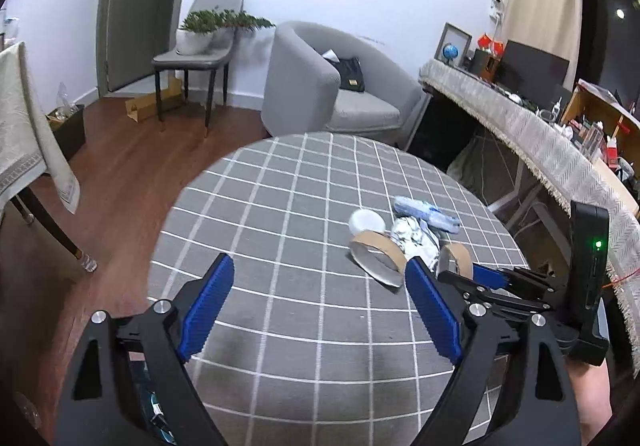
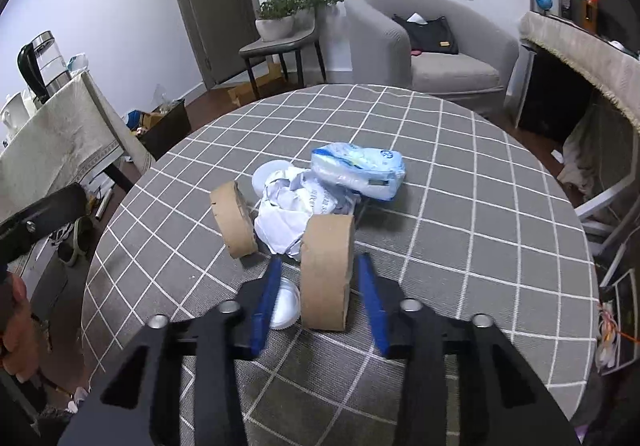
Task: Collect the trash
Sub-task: 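Close the right tool on a brown tape roll on the table, then grasp a second brown tape roll with the left tool while right tool holds its roll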
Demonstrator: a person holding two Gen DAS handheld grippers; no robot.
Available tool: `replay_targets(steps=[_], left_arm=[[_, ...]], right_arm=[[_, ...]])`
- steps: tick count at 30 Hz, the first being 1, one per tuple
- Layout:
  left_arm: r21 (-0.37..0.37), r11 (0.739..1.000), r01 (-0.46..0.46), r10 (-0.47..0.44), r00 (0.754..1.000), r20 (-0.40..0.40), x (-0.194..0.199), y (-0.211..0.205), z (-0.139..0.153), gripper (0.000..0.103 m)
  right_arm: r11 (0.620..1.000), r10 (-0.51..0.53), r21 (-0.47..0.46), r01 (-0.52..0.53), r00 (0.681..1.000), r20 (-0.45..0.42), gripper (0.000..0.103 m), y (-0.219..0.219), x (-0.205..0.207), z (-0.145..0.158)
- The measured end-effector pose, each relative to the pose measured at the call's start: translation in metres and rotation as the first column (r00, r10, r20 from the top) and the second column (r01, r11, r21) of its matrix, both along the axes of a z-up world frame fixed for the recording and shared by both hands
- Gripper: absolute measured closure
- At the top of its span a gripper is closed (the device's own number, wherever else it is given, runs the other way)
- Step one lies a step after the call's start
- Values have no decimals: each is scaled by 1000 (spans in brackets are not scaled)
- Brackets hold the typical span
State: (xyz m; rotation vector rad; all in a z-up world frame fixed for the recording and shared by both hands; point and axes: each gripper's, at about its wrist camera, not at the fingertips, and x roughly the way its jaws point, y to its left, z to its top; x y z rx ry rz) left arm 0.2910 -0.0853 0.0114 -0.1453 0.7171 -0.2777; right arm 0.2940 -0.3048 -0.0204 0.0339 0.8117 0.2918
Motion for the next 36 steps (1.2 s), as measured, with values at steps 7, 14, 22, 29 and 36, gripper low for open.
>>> replay_targets(steps=[7,14,22,29,36], left_arm=[[21,999,32,-31,998,-50,11,-25,-13,17],[0,1000,24,-23,997,-79,27,-43,-16,21],[-14,1000,-5,3,992,-123,44,-56,-25,32],[-93,996,-11,-5,985,-174,52,-55,-41,53],[-163,986,46,-73,984,-163,55,-51,-44,84]], right_arm=[[999,-40,20,40,999,15,83,-14,-8,3],[992,-120,48,116,989,89,83,-41,-22,12],[985,-158,93,148,981,109,83,-54,-24,16],[987,-148,72,141,984,102,83,-47,-23,12],[989,-142,48,137,985,102,83,-41,-21,10]])
